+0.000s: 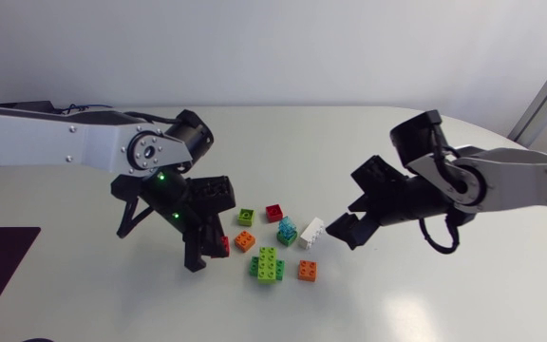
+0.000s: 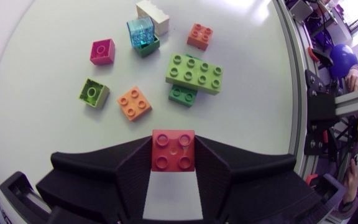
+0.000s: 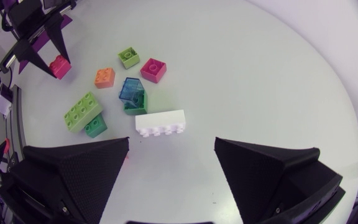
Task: Sort duplo bricks by size, large to the right and small to the left
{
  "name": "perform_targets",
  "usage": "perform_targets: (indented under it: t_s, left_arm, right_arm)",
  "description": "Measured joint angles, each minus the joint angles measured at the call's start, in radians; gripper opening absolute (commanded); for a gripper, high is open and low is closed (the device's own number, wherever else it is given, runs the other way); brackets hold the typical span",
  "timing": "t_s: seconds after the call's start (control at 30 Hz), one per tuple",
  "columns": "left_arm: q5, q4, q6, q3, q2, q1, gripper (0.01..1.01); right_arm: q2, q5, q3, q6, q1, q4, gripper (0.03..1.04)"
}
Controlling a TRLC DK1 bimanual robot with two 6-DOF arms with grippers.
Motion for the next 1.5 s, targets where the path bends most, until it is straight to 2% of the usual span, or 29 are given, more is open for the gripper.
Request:
perform_targets:
  t_s: [0.23, 0.5, 0.73, 0.8, 0.93, 1.0, 1.1, 1.27, 1.5]
  left_arm:
    - [0.0, 0.027, 0.007, -0.061, -0.009, 0.003, 0.12]
    - [0.0, 0.027, 0.034, -0.13, -0.023, 0.039, 0.128]
    - [0.0, 0.046, 0.041, -0.169, -0.028, 0.04, 0.144]
    - [0.0, 0.055, 0.042, -0.17, -0.028, 0.041, 0.256]
    - [0.0, 0.057, 0.045, -0.171, -0.028, 0.043, 0.667]
    - [0.0, 0.057, 0.049, -0.171, -0.028, 0.045, 0.818]
    - [0.0, 0.057, 0.056, -0.171, -0.028, 0.045, 0.903]
    - [0.0, 0.057, 0.059, -0.171, -0.029, 0.045, 0.959]
    - [0.0, 0.056, 0.06, -0.171, -0.029, 0.045, 0.961]
  right_arm:
    - [0.141, 0.019, 0.06, 0.0, 0.05, 0.022, 1.0]
    - [0.219, 0.051, 0.116, -0.002, 0.096, 0.026, 1.0]
    - [0.282, 0.072, 0.151, -0.006, 0.102, 0.051, 1.0]
    - [0.29, 0.073, 0.161, -0.009, 0.102, 0.052, 1.0]
    - [0.295, 0.077, 0.167, -0.009, 0.103, 0.052, 1.0]
    - [0.296, 0.077, 0.169, -0.009, 0.103, 0.052, 0.99]
    - [0.299, 0.077, 0.171, -0.009, 0.103, 0.052, 1.0]
    - [0.299, 0.077, 0.171, -0.009, 0.111, 0.052, 1.0]
    - [0.29, 0.078, 0.156, -0.009, 0.133, 0.051, 0.99]
